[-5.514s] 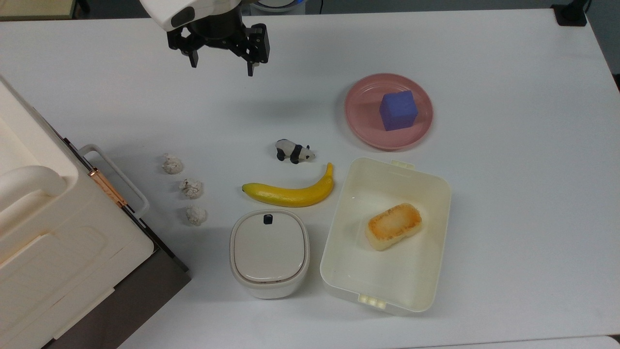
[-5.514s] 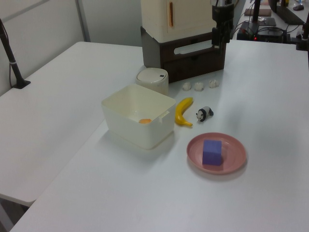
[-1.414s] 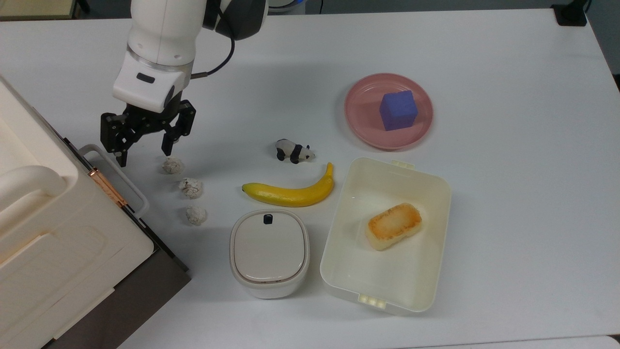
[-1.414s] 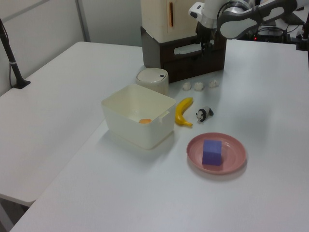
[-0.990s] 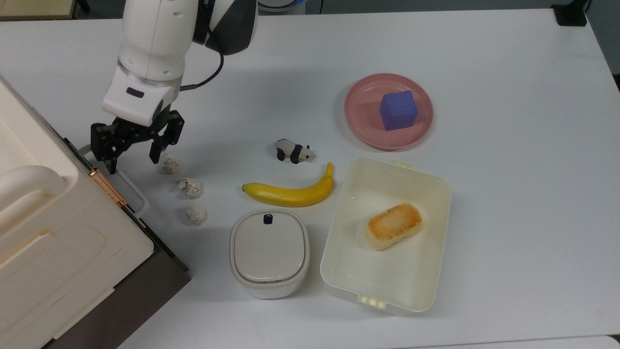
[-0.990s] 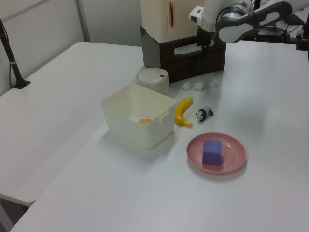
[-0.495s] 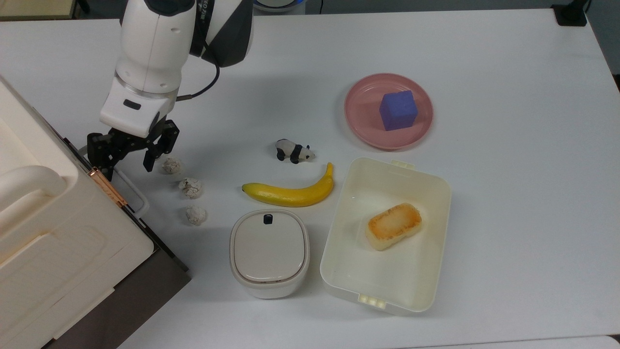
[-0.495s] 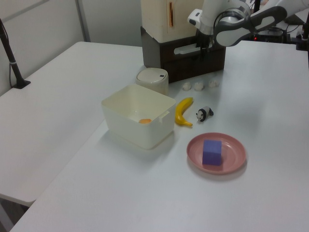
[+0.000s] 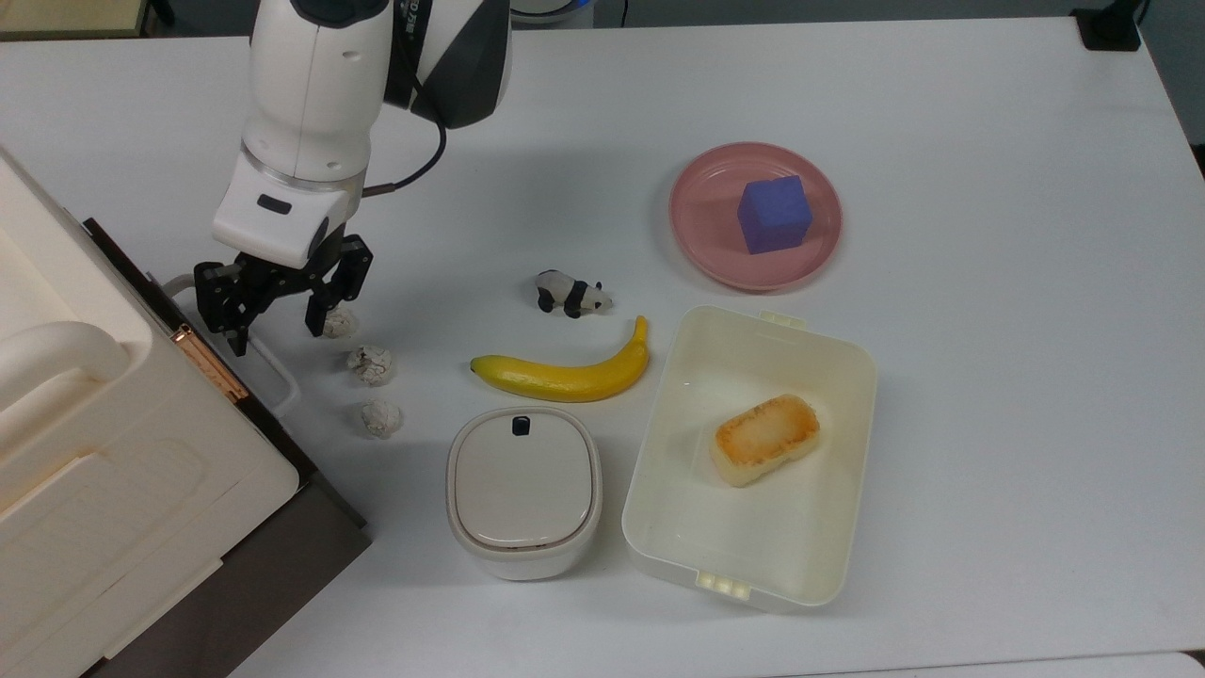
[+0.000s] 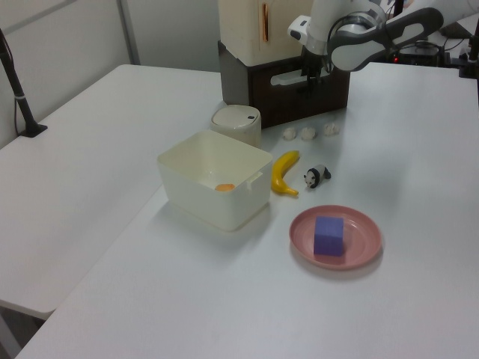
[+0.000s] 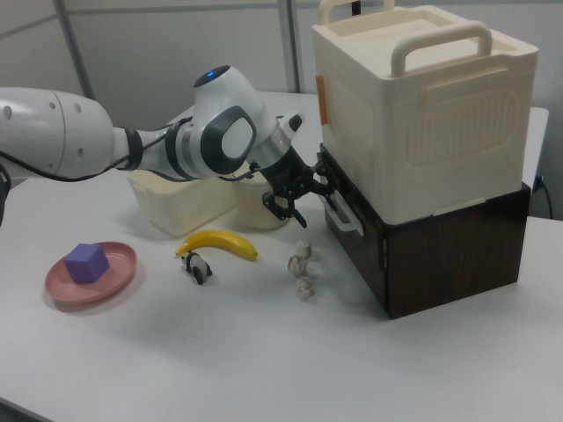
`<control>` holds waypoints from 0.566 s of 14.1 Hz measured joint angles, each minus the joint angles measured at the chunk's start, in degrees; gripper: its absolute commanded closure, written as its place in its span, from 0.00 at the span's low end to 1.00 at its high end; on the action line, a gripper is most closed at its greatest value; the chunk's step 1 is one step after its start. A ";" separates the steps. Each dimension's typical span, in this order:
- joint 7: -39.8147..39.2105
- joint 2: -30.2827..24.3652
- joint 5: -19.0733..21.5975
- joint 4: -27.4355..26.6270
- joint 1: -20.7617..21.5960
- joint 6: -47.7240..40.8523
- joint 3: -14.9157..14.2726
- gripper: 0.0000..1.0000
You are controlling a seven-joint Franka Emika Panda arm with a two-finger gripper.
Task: Slide open the drawer
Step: 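Pull the drawer handle outward away from the cabinet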
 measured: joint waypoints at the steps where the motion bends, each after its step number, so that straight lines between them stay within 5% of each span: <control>1: -0.78 -0.33 0.78 0.07 0.24 -1.44 -0.01 0.29; 8: -2.95 -2.92 2.73 -0.23 3.09 -11.77 -0.29 0.29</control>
